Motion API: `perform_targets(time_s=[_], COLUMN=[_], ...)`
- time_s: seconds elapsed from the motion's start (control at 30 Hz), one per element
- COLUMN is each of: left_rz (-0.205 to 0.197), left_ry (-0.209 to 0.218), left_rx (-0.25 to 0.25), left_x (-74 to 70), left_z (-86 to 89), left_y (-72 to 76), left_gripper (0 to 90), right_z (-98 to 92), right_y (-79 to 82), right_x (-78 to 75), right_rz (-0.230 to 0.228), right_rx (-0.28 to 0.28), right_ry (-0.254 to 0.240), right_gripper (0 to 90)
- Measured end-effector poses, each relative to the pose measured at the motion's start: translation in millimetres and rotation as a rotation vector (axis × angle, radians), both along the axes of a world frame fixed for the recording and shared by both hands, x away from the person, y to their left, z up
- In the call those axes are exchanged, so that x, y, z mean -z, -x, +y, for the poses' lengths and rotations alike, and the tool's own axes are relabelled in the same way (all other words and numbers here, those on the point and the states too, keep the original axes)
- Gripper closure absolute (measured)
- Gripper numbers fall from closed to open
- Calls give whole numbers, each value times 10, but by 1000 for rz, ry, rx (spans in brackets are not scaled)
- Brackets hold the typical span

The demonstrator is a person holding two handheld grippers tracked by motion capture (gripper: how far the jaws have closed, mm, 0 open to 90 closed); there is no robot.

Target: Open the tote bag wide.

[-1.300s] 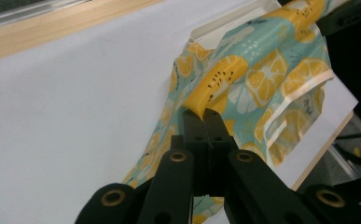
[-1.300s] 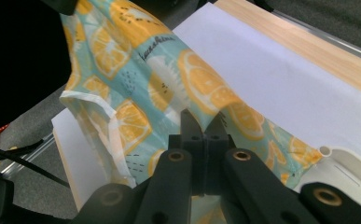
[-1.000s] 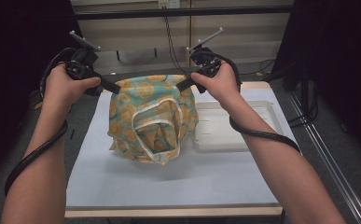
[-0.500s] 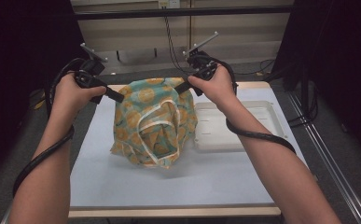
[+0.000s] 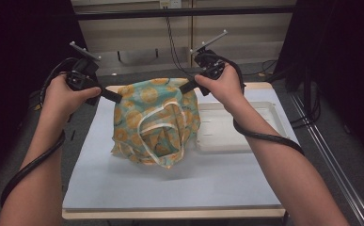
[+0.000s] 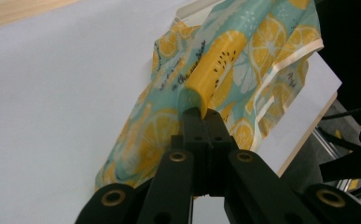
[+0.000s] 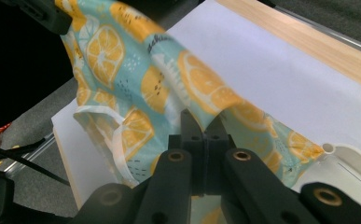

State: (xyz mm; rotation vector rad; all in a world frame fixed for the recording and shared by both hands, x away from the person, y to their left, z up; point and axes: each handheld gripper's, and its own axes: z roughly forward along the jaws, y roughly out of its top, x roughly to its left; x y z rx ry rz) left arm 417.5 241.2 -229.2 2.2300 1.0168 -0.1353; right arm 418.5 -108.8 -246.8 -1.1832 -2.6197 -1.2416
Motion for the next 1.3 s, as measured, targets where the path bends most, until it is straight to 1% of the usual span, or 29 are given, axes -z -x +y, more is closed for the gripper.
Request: perform_targets(time_s=[0.07,0.1,0.17,0.23,0.27,0.3,0.33,0.47,0.53,0.57,0.6,0.63,0.67,0.7,0.73,0.77,0.8,0.83,0.87,0.9,0.93,0.97,1.0,1.07,1.13,1.17,1.2,1.23,1.3], left_rz=[1,-10,-14,-9,-13,-11,-11,-8,-28,-33,-30,-25,-27,-22,-8,-6,-7,-10,-17,-11,-9,-9,-23,-53,-67,-78,-78,-74,-73], left_ry=[6,3,6,3,0,-2,-6,13,2,8,2,-31,-25,-40,-34,-24,-28,-32,-34,-28,-35,-34,-49,-68,-77,-81,-82,-66,-34], left_rx=[11,7,-10,-22,-31,-30,-38,-80,-102,-125,-122,-97,-122,-106,-97,-79,-64,-72,-85,-88,-84,-97,-82,-70,-57,-46,-44,-36,5], left_x=[-53,-89,-135,-168,-175,-179,-186,-207,-219,-215,-200,-181,-144,-108,-66,-29,3,26,38,45,48,51,48,32,35,47,57,76,108], left_z=[-16,-20,-20,-14,-16,-10,-4,21,55,58,63,81,57,54,44,41,43,44,47,63,81,82,93,115,140,156,169,178,193], left_y=[24,31,35,24,14,3,-9,-65,-95,-104,-113,-127,-121,-125,-121,-122,-120,-111,-98,-86,-70,-41,-16,42,95,119,146,168,204], left_gripper=[900,900,900,900,900,900,900,893,882,881,881,881,878,871,873,873,872,862,832,799,773,726,669,604,543,510,491,498,492], right_z=[-18,-26,-33,-35,-36,-36,-35,-21,-15,-12,-9,-4,0,5,10,18,27,37,51,60,67,69,67,55,39,33,30,29,22], right_y=[22,30,49,61,65,64,61,9,-17,-27,-34,-42,-47,-52,-61,-67,-67,-65,-58,-50,-43,-32,-22,-18,-17,-17,-11,-3,8], right_x=[-34,-49,-83,-117,-136,-154,-162,-157,-157,-154,-152,-145,-138,-131,-120,-109,-103,-96,-90,-87,-86,-93,-99,-104,-102,-98,-97,-94,-88], right_rz=[0,-2,-4,-9,-10,-12,-14,-12,-9,-6,-4,-5,-3,-1,1,-1,5,8,8,5,-2,-3,-2,-5,0,-5,-2,0,-2], right_rx=[4,2,5,5,6,6,8,7,9,8,11,7,6,9,7,6,9,9,3,1,-3,-1,-3,-1,8,6,8,10,10], right_ry=[-4,-2,-3,-7,-9,-14,-14,-20,-23,-20,-11,-14,-14,-11,-10,-9,-5,-2,2,6,5,9,11,10,6,2,2,4,8], right_gripper=[900,900,900,900,900,900,900,900,900,900,900,900,900,900,900,900,900,900,900,900,900,900,900,900,900,900,900,900,900])
